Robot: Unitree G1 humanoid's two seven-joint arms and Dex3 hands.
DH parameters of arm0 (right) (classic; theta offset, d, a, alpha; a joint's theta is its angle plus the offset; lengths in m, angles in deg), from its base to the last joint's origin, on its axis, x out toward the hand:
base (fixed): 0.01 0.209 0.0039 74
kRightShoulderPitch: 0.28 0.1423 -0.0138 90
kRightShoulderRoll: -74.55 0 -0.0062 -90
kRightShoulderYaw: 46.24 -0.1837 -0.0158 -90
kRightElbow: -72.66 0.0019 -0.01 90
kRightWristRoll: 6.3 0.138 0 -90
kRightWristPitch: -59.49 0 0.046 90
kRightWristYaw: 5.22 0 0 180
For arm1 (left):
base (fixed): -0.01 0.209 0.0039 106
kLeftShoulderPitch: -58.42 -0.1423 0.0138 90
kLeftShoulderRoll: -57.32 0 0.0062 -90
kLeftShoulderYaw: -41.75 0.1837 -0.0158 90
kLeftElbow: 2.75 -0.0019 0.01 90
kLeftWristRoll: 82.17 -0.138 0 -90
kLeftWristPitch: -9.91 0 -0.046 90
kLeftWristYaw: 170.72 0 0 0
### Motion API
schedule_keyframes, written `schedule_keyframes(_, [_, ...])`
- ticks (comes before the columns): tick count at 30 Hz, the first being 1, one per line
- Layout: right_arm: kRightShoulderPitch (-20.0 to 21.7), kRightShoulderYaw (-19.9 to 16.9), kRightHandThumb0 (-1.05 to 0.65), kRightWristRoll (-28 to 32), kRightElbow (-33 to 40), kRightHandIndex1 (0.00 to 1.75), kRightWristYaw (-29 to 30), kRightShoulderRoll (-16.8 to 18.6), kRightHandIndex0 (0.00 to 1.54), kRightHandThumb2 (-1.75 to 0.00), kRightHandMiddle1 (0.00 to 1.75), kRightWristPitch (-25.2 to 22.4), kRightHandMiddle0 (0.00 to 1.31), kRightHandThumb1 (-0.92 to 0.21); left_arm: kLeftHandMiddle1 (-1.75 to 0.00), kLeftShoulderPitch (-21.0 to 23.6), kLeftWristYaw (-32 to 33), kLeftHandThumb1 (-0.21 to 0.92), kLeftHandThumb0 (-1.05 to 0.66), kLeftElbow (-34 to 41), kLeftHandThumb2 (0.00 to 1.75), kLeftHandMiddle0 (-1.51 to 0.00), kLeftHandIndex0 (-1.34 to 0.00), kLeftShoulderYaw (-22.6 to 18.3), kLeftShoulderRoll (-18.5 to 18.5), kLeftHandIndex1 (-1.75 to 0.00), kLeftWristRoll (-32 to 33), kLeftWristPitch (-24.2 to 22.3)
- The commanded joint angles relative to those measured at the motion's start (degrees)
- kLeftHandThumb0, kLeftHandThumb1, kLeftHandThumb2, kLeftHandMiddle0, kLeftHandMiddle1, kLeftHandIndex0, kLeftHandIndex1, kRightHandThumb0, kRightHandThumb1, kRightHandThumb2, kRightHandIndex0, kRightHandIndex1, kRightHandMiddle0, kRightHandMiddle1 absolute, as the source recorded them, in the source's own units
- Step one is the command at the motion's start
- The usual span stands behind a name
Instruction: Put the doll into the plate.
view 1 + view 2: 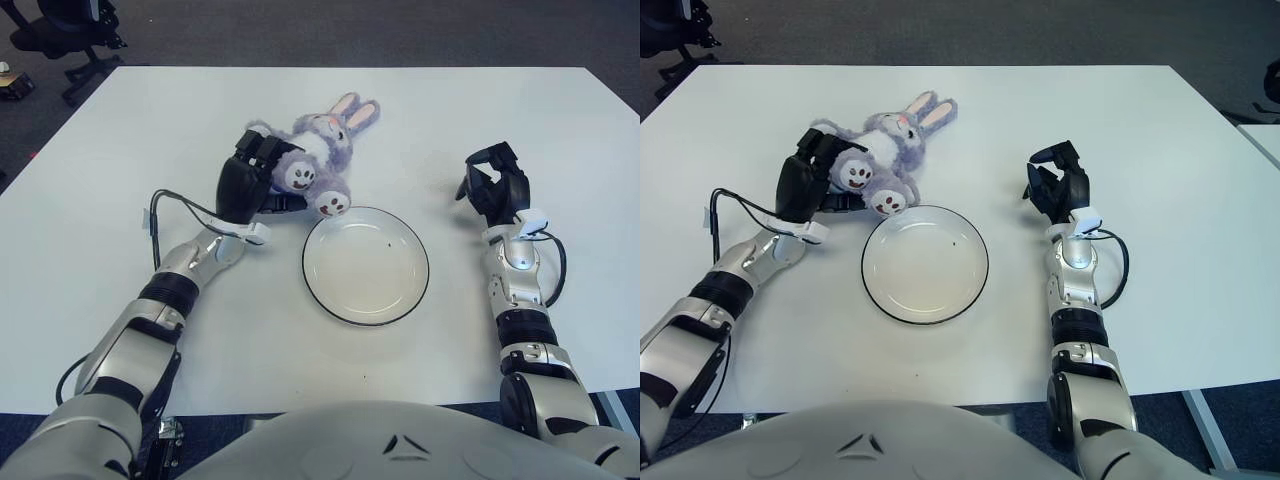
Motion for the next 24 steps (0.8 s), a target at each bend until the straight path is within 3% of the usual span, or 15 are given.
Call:
schedule_keyframes(1, [-6.83, 1.17, -0.36, -1.63, -4.07, 1.75, 0.43, 2.08, 0.94, -0.38, 1.6, -0.26, 0.35, -0.92, -1.74, -2.57, -0.85, 0.43, 0.0, -2.55, 1.14, -0.47, -0.46, 1.26, 1.2, -1.61, -0.34, -0.96])
schedule_keyframes(10, [-6.88, 1.24, -0.36, -1.57, -4.06, 1.75, 0.32, 2.1, 0.94, -0.38, 1.6, -0.25, 0.35, -0.92, -1.75, -2.59, -0.59, 0.37, 0.0, -2.84, 1.23, -0.52, -0.47, 1.22, 1.37, -1.64, -0.02, 0.16])
schedule_keyframes(24, [-6.9, 1.34, -0.36, -1.47, -4.05, 1.75, 0.13, 1.88, 0.94, -0.38, 1.6, -0.29, 0.35, -0.92, -1.75, -1.97, -0.96, 0.3, 0.0, -5.88, 1.33, -0.57, -0.49, 0.68, 2.06, -1.68, 2.81, 6.48])
